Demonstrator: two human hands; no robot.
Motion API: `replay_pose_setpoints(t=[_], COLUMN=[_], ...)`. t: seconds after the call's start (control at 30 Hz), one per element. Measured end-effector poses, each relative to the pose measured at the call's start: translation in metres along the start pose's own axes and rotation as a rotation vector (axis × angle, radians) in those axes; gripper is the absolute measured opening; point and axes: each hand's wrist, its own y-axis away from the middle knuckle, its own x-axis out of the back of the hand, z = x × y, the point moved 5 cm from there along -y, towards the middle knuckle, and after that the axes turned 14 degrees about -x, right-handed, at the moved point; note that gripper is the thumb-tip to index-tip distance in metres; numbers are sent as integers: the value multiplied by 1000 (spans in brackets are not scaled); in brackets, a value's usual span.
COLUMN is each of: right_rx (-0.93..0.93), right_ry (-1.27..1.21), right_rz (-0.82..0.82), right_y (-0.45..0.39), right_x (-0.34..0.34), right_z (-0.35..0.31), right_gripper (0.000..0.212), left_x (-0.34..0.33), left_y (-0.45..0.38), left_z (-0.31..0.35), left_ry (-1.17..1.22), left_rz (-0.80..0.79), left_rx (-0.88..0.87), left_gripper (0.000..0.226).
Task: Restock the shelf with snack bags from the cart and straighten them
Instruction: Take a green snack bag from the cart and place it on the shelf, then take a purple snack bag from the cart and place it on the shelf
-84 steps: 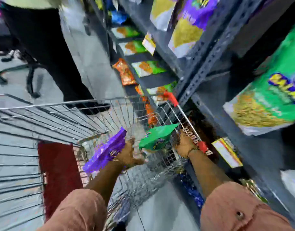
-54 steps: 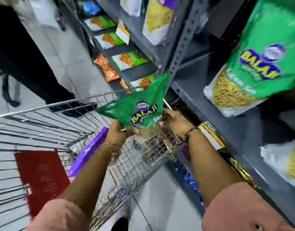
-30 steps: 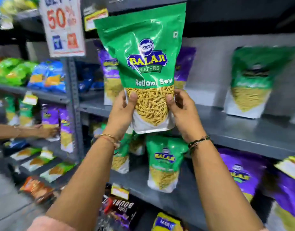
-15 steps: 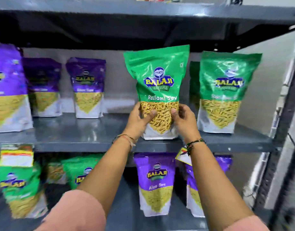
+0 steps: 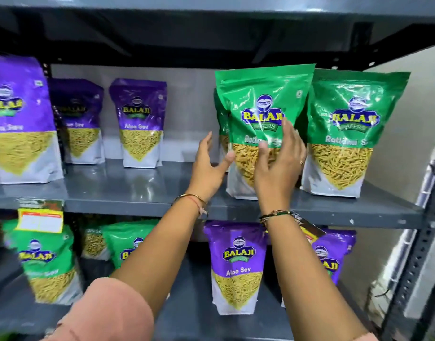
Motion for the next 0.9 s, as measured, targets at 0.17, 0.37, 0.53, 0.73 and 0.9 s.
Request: replay_pose_setpoints(t=[0.17, 0.37, 0.53, 0.73, 0.9], right_rx=[100, 18, -85, -82, -45], right_ry=[-136, -278, -261, -104, 206], right_rz=[-244, -693, -1117, -1613, -2000], right_y=[56, 184, 333, 534, 686], right_x=[-59, -164, -243, -286, -297], right_z=[-60, -107, -130, -131, -83], right_gripper=[51, 49, 49, 53, 61], left_x=[106, 280, 427, 529, 567], left_y=[16, 92, 209, 375, 530], left_z=[21, 25, 31, 32, 14], left_ry=[-189, -546, -808, -897, -961], left_rz=[150, 319, 529, 779, 971], left_rx=[-111, -1, 233, 586, 967], left_gripper=[58, 61, 61, 92, 101])
